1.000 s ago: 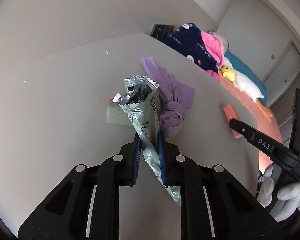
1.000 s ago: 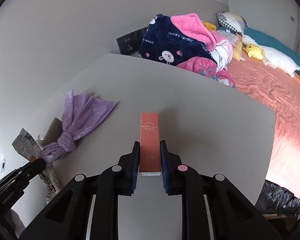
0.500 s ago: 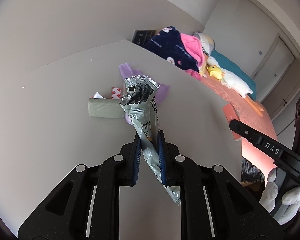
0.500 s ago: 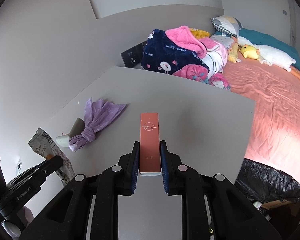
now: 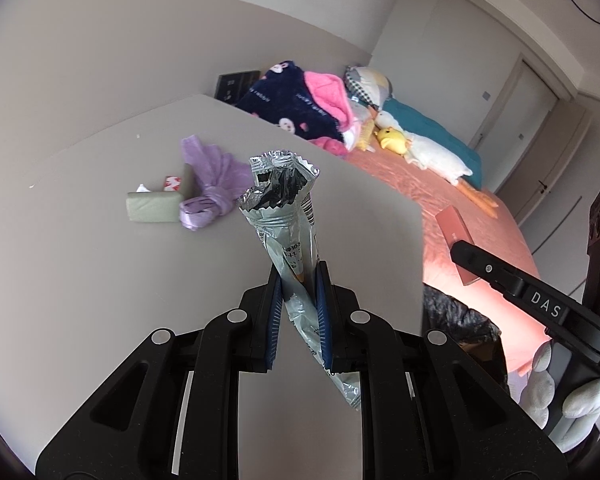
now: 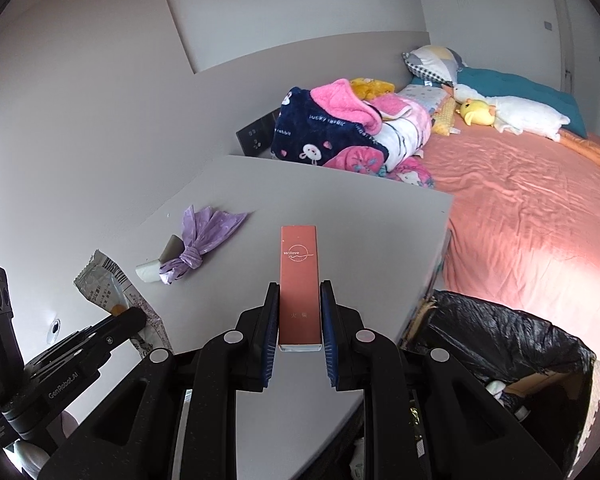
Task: Collect trash
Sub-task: 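Carry the foil wrapper and orange box over the bin and release both, then move both open tools back over the desk toward the remaining trash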
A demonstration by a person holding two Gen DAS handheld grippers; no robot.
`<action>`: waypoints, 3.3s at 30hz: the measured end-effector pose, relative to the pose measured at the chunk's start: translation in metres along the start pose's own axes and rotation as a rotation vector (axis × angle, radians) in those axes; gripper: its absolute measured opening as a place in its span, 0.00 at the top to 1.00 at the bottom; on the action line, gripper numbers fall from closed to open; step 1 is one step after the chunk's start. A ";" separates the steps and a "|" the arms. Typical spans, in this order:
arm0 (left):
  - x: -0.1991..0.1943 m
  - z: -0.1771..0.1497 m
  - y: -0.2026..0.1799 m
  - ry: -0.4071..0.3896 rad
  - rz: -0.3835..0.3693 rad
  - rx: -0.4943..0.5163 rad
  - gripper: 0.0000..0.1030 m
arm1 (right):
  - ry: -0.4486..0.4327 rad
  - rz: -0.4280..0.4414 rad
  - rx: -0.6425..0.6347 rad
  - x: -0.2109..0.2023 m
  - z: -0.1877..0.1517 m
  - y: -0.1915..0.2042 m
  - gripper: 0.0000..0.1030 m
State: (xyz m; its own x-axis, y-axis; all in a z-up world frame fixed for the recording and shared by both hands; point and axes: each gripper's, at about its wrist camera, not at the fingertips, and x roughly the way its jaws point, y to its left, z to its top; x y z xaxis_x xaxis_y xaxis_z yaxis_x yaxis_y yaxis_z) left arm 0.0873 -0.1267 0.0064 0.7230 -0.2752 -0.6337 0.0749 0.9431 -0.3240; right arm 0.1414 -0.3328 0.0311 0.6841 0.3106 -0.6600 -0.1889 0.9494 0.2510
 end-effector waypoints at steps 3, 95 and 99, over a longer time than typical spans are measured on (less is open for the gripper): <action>-0.005 -0.002 -0.014 -0.002 -0.019 0.023 0.85 | -0.014 -0.012 0.013 -0.014 -0.004 -0.008 0.79; 0.029 -0.028 -0.107 0.136 -0.094 0.228 0.07 | -0.132 -0.263 0.253 -0.105 -0.055 -0.098 0.15; 0.028 -0.022 -0.092 0.128 -0.081 0.205 0.07 | -0.125 -0.246 0.238 -0.094 -0.051 -0.085 0.15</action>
State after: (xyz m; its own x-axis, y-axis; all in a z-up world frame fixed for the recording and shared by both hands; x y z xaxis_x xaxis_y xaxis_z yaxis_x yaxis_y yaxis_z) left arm 0.0854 -0.2251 0.0026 0.6169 -0.3601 -0.6998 0.2757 0.9317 -0.2364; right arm 0.0574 -0.4402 0.0357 0.7723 0.0517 -0.6331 0.1514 0.9530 0.2625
